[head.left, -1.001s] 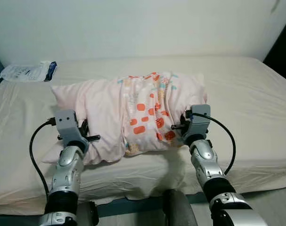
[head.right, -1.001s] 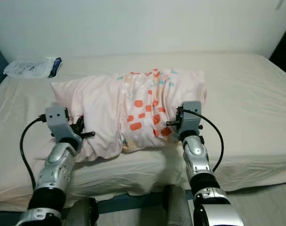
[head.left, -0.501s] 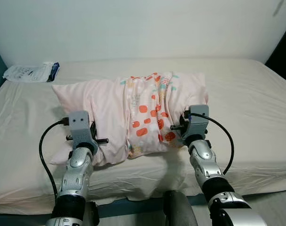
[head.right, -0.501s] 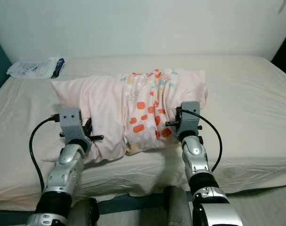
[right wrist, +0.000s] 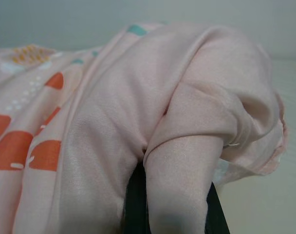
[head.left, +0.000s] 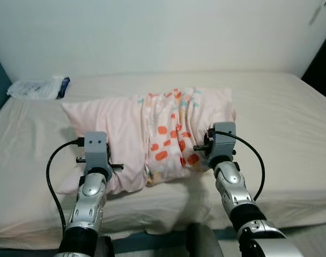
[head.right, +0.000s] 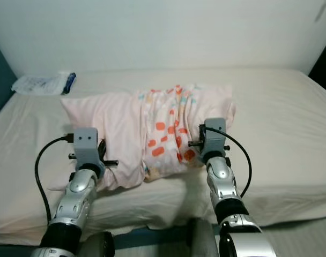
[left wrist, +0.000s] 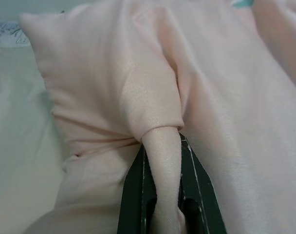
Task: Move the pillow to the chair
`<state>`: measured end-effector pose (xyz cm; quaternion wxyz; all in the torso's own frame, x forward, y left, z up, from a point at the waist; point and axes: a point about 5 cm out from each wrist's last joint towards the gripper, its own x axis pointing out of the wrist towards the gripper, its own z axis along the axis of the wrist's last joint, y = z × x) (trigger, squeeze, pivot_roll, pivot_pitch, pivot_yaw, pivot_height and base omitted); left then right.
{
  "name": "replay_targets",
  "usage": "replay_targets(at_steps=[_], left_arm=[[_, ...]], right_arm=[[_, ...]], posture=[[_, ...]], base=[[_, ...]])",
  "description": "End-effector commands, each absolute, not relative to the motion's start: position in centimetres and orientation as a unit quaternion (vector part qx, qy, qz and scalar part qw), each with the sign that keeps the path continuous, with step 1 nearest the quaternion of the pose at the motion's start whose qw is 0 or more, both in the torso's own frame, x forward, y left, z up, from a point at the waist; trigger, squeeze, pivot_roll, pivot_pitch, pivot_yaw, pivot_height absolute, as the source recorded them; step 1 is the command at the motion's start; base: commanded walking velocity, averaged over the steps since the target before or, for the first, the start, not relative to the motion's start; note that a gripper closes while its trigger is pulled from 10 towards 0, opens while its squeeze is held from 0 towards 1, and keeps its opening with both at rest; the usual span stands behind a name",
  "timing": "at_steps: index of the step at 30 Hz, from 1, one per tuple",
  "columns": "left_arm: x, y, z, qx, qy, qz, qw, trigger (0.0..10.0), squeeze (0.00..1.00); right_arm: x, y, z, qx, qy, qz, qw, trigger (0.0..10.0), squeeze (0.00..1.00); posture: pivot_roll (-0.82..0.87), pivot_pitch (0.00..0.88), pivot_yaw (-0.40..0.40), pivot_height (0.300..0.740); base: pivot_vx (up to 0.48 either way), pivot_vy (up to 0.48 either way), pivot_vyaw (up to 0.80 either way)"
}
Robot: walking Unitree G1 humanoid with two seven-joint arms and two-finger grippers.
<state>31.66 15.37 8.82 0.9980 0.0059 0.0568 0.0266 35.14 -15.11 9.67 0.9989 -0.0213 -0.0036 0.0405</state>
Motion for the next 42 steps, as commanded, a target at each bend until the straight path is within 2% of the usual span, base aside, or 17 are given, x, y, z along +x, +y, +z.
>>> replay_targets(at_steps=[1, 5, 32, 42], left_arm=[[31.8, 13.7, 9.2, 0.01, 0.038, -0.005, 0.999, 10.0, 0.0], [31.7, 13.8, 9.2, 0.005, 0.034, -0.002, 0.999, 10.0, 0.0], [31.6, 14.0, 9.2, -0.016, 0.033, 0.007, 0.999, 10.0, 0.0], [31.7, 13.8, 9.3, -0.017, 0.031, 0.003, 0.999, 10.0, 0.0]], right_arm=[[35.1, -13.3, 9.8, -0.036, -0.011, 0.081, 0.996, 10.0, 0.0], [35.1, -13.1, 9.9, -0.034, -0.016, 0.088, 0.995, 10.0, 0.0], [35.0, -12.5, 9.4, -0.038, 0.0, 0.118, 0.992, 10.0, 0.0], [35.0, -12.5, 9.4, -0.042, -0.001, 0.116, 0.992, 10.0, 0.0]], posture=[[0.0, 0.0, -0.059, 0.647], [0.01, 0.0, -0.062, 0.665], [0.01, 0.0, -0.074, 0.665], [0.01, 0.0, -0.074, 0.7]], base=[[0.0, 0.0, 0.0], [0.0, 0.0, 0.0], [0.0, 0.0, 0.0], [0.0, 0.0, 0.0]])
